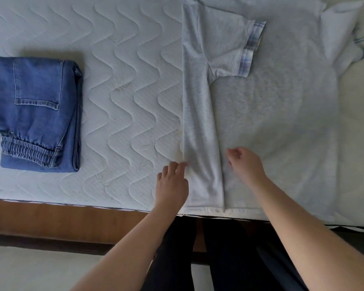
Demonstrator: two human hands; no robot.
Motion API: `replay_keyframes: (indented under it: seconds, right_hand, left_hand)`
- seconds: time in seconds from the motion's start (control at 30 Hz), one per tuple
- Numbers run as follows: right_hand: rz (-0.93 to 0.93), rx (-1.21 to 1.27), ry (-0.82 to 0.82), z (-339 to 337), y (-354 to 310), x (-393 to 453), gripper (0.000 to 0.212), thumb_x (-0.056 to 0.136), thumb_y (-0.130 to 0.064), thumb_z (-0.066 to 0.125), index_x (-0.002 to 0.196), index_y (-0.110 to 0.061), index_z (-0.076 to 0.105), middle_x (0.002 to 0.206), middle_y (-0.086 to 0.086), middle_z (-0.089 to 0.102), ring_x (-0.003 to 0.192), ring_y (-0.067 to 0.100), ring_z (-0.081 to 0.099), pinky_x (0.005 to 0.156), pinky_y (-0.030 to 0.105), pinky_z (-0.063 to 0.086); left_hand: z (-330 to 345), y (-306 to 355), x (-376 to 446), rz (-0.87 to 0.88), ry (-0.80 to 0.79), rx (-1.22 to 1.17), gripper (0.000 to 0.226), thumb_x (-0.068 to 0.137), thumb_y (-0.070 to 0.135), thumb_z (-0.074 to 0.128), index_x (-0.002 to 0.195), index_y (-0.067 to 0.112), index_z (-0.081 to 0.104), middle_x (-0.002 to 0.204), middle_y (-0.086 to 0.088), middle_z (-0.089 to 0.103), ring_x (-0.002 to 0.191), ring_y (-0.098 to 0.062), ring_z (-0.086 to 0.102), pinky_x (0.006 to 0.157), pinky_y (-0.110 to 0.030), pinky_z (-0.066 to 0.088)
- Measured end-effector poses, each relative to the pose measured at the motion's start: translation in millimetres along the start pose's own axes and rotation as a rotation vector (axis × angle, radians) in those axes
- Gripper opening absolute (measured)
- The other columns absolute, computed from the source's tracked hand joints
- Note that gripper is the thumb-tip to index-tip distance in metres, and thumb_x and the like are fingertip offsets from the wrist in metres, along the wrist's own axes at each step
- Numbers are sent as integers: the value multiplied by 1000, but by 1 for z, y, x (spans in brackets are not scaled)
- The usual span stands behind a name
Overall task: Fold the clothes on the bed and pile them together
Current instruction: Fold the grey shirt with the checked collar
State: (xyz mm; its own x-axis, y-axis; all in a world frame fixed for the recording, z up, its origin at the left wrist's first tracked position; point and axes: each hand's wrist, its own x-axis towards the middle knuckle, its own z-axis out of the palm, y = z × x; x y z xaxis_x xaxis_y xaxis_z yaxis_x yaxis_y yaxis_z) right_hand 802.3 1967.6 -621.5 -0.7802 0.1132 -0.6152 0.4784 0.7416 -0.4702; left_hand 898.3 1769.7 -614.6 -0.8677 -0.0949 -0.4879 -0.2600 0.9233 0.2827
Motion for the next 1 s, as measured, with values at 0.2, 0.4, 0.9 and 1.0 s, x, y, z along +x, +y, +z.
replay_keyframes:
  seconds: [0.2, 0.4, 0.9, 1.0]
  right_hand:
    - [-2, 435, 39, -23, -63, 78, 15, 93, -24, 59, 84, -14, 65, 77, 6, 68, 77, 25, 69, 84, 45, 55]
    - [223, 884, -46, -56, -118, 143, 24, 92, -31, 65, 103, -12, 56, 87, 4, 59, 72, 13, 62, 61, 27, 59]
    - [86, 694, 151, -83, -96, 188, 14, 90, -21, 67, 81, -11, 63, 77, 7, 63, 64, 15, 60, 59, 31, 49]
    - [82, 719, 263, -93, -104, 208, 27, 84, -35, 72, 99, -15, 60, 89, -1, 58, 84, 15, 57, 75, 33, 48]
  left_hand:
    - [-52, 34, 103, 188, 126, -38, 47, 94, 15, 47, 141, 15, 45, 139, -4, 46, 128, -25, 42, 106, -37, 32]
    - [-73, 60, 179, 199, 121, -13, 60, 102, 34, 41, 154, 12, 21, 162, -6, 20, 150, -20, 14, 119, -36, 16]
    - [-51, 38, 207, 254, -13, 206, 67, 96, 63, 5, 155, 33, -12, 161, 7, -24, 147, -14, -24, 122, -41, -8]
    - [-70, 40, 217, 330, 182, 61, 56, 100, 46, 31, 151, 23, 35, 160, -9, 25, 147, -28, 24, 116, -46, 25]
